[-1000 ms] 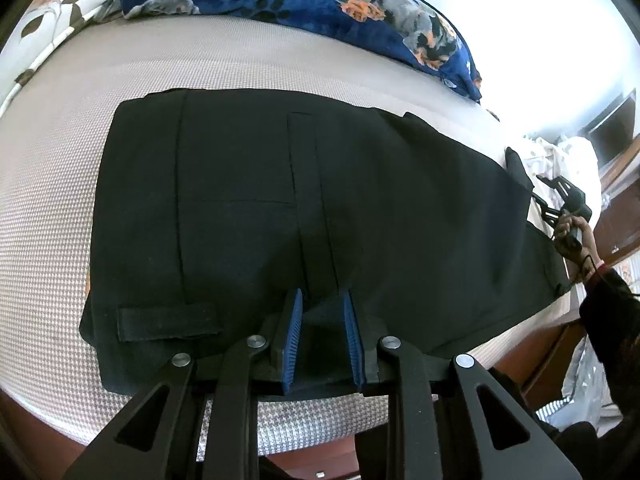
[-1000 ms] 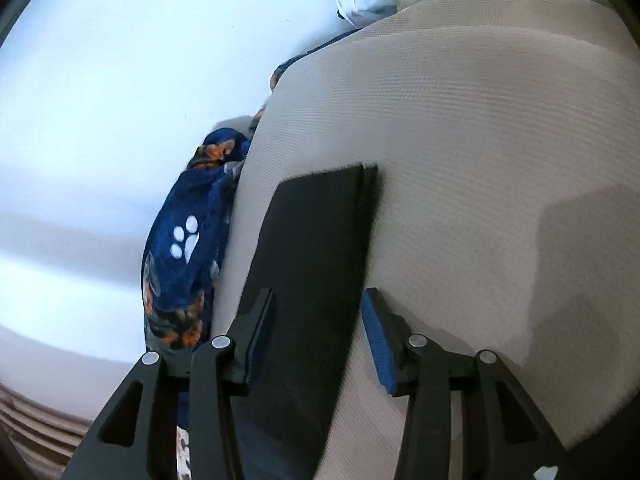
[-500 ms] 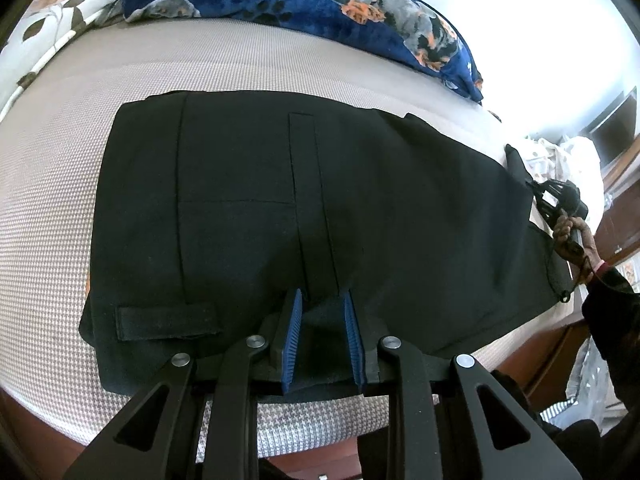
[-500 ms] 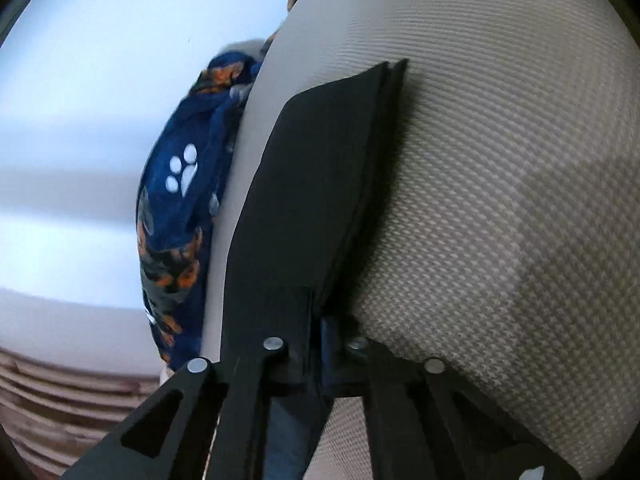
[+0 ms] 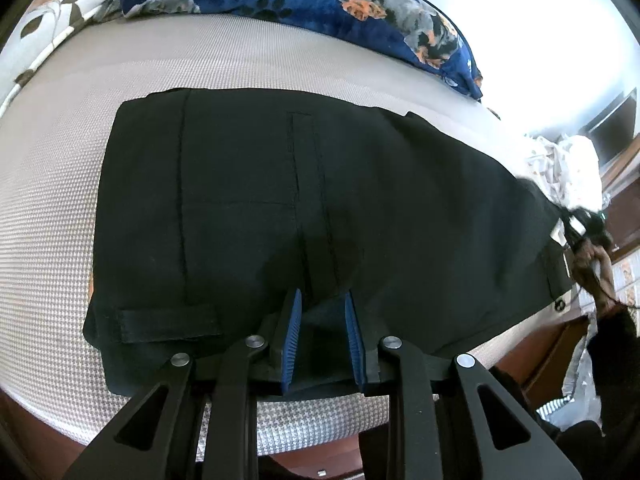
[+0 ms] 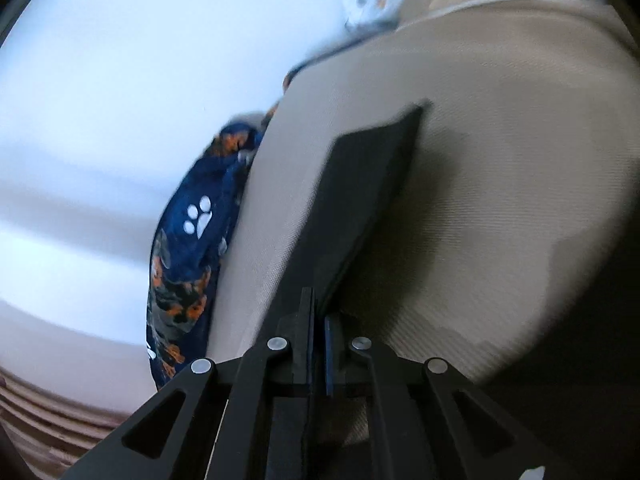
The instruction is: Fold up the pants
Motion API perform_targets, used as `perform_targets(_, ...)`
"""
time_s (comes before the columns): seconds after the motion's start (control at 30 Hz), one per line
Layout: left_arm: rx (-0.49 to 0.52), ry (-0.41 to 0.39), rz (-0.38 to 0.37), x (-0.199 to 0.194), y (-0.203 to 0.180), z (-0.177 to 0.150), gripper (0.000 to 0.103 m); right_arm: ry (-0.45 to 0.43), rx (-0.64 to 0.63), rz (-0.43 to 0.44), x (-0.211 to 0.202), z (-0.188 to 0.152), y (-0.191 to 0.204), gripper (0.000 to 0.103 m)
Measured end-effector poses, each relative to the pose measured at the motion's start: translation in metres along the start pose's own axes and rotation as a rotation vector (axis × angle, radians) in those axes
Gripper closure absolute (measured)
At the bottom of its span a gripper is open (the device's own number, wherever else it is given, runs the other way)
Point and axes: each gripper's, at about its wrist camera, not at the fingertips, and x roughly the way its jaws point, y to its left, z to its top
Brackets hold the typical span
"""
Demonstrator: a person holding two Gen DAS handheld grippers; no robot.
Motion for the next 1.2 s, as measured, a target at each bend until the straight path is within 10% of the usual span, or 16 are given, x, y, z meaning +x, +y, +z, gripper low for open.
perform_targets(0.33,0.045,-0.005,-0.007,0.002,-0.002,0.0,0.079,-0.068,0.042,-0.111,-0.117,-0.031,-0.048,0.1)
perform_targets(0.83,0.102,-0.014,-0.014,-0.001,-0.001,-0.004,0.079,-0.081,0.218,-0.097,-0.129,-0.058,-0.115,0.1)
perform_targets(1.2,0.14,-0.034,-0.007,-0.005,-0.011,-0.009,0.05,0.023,0.156,0.073,-0.1,-0.106,-0.075,0.058)
